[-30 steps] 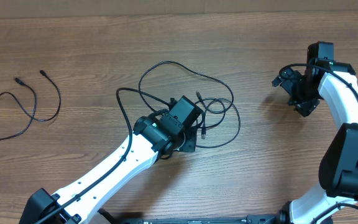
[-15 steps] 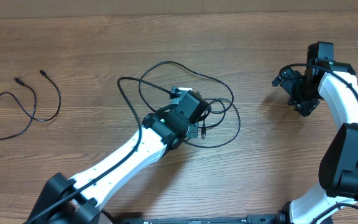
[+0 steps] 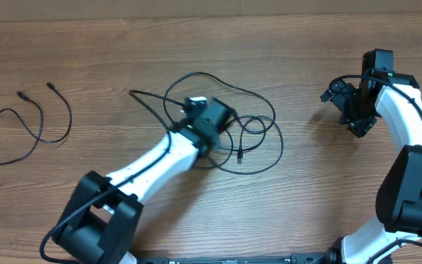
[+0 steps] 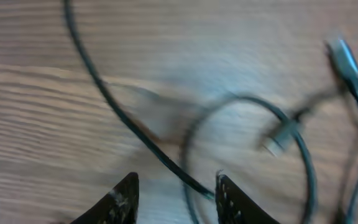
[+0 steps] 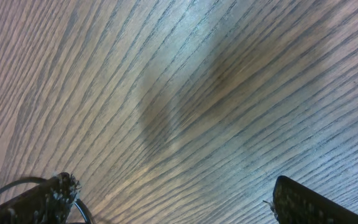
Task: Untangle cables
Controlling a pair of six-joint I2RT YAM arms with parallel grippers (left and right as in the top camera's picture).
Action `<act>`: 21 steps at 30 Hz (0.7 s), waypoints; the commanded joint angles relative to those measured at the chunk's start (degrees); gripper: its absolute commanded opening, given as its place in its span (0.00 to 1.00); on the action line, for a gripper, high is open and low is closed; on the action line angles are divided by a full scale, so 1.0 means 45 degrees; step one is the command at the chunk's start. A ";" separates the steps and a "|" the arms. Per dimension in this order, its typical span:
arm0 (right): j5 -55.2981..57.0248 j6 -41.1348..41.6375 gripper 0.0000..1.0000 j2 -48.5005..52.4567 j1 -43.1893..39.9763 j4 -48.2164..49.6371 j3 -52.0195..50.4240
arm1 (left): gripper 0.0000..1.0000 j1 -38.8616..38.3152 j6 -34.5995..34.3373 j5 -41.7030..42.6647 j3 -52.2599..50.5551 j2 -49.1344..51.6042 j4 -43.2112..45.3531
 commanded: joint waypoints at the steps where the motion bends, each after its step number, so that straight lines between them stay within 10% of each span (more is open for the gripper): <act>1: 0.0165 -0.0005 1.00 -0.0107 -0.0010 0.0044 -0.0015 | 0.44 0.1093 -0.0797 0.1452 0.0257 0.0107 0.0078; 11: 0.0160 -0.0005 1.00 -0.0107 -0.0010 0.0044 -0.0015 | 0.54 0.2069 -0.2448 0.2545 0.0257 0.0117 0.0398; 16: 0.0165 -0.0005 1.00 -0.0107 -0.0010 0.0044 -0.0015 | 0.34 0.1797 -0.2448 0.2671 0.0175 0.0117 0.0296; 21: 0.0165 -0.0005 1.00 -0.0107 -0.0010 0.0044 -0.0015 | 0.39 0.1783 -0.2861 0.2438 0.0165 0.0335 0.0301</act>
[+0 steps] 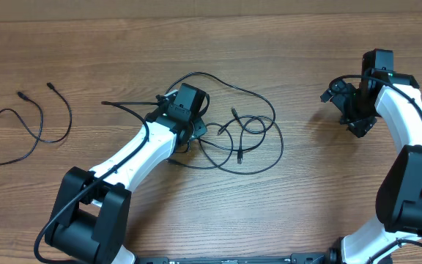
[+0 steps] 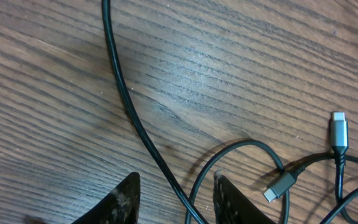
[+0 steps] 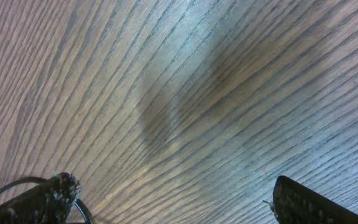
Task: Untangle cables
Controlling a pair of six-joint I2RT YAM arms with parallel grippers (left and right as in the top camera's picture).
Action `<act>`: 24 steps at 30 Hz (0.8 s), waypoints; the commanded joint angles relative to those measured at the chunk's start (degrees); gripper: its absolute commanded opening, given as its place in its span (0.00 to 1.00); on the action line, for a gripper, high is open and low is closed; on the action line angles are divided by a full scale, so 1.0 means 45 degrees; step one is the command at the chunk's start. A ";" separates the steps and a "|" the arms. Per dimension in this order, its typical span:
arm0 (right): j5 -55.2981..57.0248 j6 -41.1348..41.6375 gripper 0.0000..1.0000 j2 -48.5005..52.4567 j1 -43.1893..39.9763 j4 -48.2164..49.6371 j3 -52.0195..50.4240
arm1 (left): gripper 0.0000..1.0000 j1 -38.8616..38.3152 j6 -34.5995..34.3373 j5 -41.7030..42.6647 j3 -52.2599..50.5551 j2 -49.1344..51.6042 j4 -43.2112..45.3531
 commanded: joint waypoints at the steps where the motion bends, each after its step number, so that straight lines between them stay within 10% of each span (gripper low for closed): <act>1: 0.0160 -0.0010 1.00 -0.0107 -0.0015 0.0044 -0.0015 | 0.39 -0.0063 -0.0690 -0.0087 0.0155 0.0423 -0.0049; 9: 0.0160 -0.0010 1.00 -0.0107 -0.0015 0.0044 -0.0015 | 0.52 -0.0083 -0.1938 0.0539 0.0155 0.1511 0.0175; 16: 0.0155 -0.0010 1.00 -0.0107 -0.0015 0.0044 -0.0015 | 0.24 -0.0083 -0.1938 0.0544 0.0155 0.1598 0.0486; 24: 0.0160 -0.0010 1.00 -0.0107 -0.0015 0.0044 -0.0015 | 0.25 -0.0053 -0.1938 0.0534 0.0155 0.1598 0.0486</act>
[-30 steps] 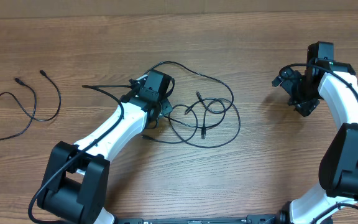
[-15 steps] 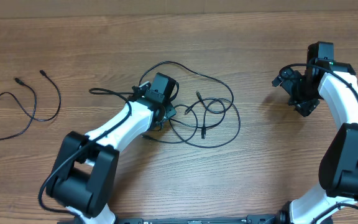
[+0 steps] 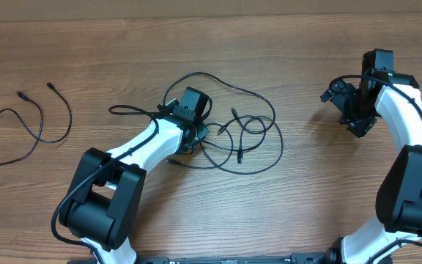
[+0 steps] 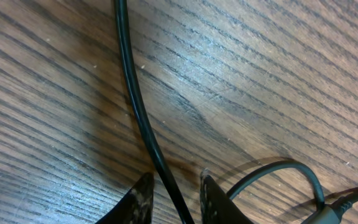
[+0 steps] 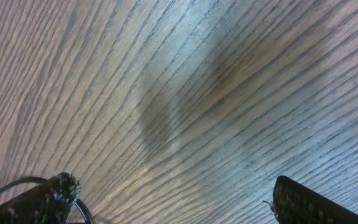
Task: Untangle cables
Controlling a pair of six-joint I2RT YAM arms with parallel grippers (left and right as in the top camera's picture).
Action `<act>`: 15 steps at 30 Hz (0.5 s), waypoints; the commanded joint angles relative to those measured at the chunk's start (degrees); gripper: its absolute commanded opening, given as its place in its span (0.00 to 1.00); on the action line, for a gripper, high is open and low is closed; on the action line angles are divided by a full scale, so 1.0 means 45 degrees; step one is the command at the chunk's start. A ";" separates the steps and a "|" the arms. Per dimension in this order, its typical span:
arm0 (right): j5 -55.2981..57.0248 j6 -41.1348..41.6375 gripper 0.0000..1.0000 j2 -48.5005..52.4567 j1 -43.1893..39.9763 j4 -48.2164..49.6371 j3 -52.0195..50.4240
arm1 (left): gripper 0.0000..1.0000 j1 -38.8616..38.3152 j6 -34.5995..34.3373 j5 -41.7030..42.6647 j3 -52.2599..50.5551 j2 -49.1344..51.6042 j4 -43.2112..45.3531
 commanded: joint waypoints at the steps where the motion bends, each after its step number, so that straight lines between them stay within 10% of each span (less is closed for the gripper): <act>1: 0.0165 -0.0010 1.00 -0.0107 -0.0010 0.0039 -0.0015 | 0.25 -0.0053 -0.0170 0.0049 0.0155 0.0102 0.0005; 15: 0.0160 -0.0010 1.00 -0.0107 -0.0010 0.0039 -0.0015 | 0.04 -0.0053 -0.0170 0.0005 0.0155 0.0102 0.0015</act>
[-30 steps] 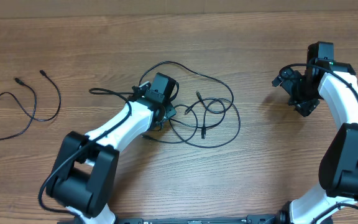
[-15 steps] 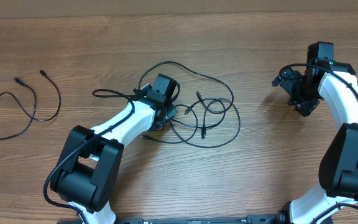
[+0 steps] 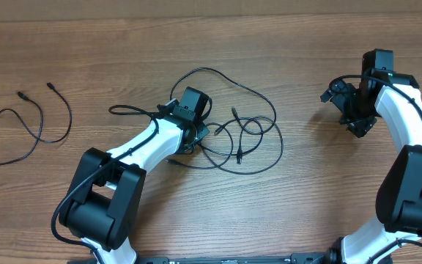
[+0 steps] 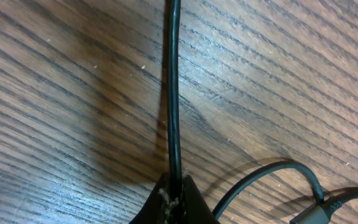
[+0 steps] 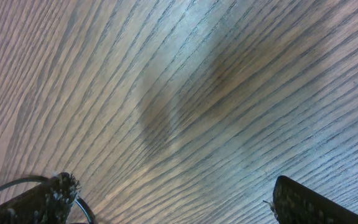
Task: Untangle cables
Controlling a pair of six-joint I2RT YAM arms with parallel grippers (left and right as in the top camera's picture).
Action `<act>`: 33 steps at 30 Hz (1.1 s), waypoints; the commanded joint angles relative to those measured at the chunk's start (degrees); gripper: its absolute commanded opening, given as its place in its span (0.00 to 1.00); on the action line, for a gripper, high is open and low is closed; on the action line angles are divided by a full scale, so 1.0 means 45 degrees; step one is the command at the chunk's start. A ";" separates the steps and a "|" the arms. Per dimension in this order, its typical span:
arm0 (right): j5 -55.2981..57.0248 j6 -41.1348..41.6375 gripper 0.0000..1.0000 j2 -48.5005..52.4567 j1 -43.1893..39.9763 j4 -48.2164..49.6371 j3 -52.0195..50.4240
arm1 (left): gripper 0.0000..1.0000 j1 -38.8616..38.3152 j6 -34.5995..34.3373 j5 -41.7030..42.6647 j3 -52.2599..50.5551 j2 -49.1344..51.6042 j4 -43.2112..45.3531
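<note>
A tangle of black cables (image 3: 240, 125) lies mid-table in the overhead view, with loops and loose plug ends. My left gripper (image 3: 185, 139) sits at the tangle's left side and is shut on one black cable strand (image 4: 173, 93), which runs straight up from the pinched fingertips (image 4: 174, 194). Another loop (image 4: 272, 174) curves at the lower right of the left wrist view. My right gripper (image 3: 352, 117) hangs open at the far right over bare wood, its fingertips (image 5: 294, 199) wide apart and holding nothing.
A separate thin black cable (image 3: 20, 128) lies loosely curled at the table's far left, apart from the tangle. The wooden table (image 3: 321, 191) fills all views.
My left gripper has shut on the black cable strand that lay between its open fingers. The strand now runs straight up from the tips. The right arm has not moved.
My left gripper was open over the tangle's middle. It then stood further left with a strand near its fingers, then low with that strand between them. Now it is shut on the strand. The right gripper stayed open at the far right throughout.
</note>
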 commanded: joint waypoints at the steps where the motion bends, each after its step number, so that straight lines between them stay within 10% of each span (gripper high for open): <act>1: 0.0160 0.0000 1.00 -0.0107 -0.0015 0.0049 -0.0015 | 0.04 -0.0053 -0.0126 0.0015 0.0155 0.0102 0.0015; 16: 0.0160 0.0000 1.00 -0.0107 -0.0015 0.0049 -0.0015 | 0.04 0.0753 -0.0121 -0.0515 0.0155 0.0102 -0.0442; 26: 0.0155 0.0000 1.00 -0.0107 -0.0015 0.0049 -0.0015 | 0.24 0.1423 -0.0121 -0.0510 0.0155 0.0102 -0.0967; 33: 0.0160 0.0000 1.00 -0.0107 -0.0015 0.0049 -0.0015 | 0.04 0.1457 -0.0131 -0.0219 0.0155 0.0102 -0.0986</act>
